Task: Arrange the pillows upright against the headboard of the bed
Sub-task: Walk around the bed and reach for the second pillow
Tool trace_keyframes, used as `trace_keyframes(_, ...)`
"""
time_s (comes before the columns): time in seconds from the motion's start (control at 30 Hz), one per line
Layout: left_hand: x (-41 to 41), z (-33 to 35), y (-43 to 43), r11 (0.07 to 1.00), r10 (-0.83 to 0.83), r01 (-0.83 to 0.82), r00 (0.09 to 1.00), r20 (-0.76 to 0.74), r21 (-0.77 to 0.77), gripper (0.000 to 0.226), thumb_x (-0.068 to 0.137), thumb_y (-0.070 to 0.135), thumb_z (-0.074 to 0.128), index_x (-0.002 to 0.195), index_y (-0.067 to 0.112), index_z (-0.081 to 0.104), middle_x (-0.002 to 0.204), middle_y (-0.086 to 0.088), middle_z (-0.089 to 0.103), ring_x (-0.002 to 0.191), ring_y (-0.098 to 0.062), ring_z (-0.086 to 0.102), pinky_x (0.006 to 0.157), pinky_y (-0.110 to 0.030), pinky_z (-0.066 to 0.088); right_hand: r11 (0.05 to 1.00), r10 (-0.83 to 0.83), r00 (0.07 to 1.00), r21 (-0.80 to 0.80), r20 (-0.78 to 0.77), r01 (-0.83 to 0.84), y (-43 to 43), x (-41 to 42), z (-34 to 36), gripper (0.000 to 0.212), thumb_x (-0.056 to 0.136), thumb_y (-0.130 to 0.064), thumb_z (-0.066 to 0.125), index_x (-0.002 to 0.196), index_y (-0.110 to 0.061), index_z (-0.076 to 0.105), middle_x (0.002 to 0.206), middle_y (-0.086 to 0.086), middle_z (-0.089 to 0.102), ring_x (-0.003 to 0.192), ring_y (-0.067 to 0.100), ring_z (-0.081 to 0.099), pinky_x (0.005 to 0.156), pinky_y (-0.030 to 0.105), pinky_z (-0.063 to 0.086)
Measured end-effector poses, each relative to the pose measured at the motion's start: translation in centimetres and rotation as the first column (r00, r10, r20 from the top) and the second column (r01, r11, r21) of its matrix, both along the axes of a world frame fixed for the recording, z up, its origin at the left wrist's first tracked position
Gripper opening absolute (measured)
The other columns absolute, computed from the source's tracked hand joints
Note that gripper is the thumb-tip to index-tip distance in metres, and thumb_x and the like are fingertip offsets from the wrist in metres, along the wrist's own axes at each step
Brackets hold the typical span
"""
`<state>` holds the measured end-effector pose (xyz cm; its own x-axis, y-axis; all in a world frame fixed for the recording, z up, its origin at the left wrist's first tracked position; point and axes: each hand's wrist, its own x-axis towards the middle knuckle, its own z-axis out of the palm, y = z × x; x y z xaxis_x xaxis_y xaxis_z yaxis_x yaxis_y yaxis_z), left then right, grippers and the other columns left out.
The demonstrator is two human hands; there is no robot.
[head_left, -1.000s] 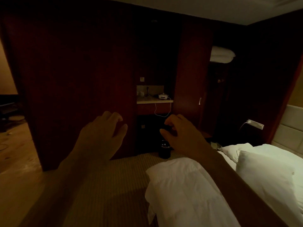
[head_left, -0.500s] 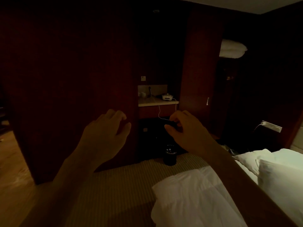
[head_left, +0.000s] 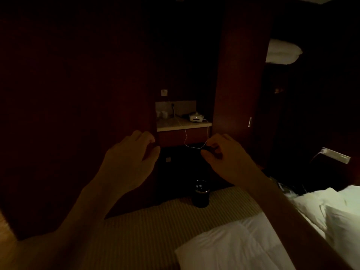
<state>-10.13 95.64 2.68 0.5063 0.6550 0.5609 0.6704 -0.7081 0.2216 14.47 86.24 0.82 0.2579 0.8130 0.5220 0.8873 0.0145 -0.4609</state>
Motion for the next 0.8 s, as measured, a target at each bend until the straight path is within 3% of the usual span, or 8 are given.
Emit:
trace_keyframes(0.3,6.3,-1.1,9.9,0.994,-0.108,0.108,0.994,0.013,-0.016,0.028,0.099,0.049,0.044,0.119,0.032,0.053,0.113,0.015,0.052,0.101,-0.007,0.056,0.089,-0.039,0.050,0.996,-0.093,0.996,-0.005,0.002,0.093,7.3,5.0,-1.0,0.023,0.091,-0.044,0.062,0.108,-0.028,0.056,0.105,-0.009,0.053,0.093,0.009,0.058,0.081,0.040,0.056)
trace_keyframes(0.47,10.5,-1.9,16.8,0.974,-0.226,0.227,0.974,0.034,-0.018,0.024,0.100,0.047,0.046,0.116,0.032,0.055,0.111,0.018,0.052,0.099,-0.005,0.057,0.081,-0.031,0.046,0.977,-0.210,0.978,-0.021,0.005,0.211,11.8,7.5,-1.3,0.027,0.092,-0.045,0.061,0.112,-0.028,0.057,0.108,-0.010,0.053,0.095,0.009,0.058,0.082,0.039,0.056)
trace_keyframes(0.8,19.6,-2.1,32.0,0.826,-0.564,0.564,0.825,0.042,0.019,0.026,0.098,0.046,0.048,0.115,0.029,0.056,0.109,0.014,0.054,0.095,-0.006,0.053,0.083,-0.032,0.047,0.839,-0.539,0.840,-0.048,0.056,0.541,20.9,11.0,-1.3,0.033,0.092,-0.048,0.058,0.117,-0.027,0.056,0.107,-0.011,0.051,0.094,0.009,0.058,0.081,0.038,0.055)
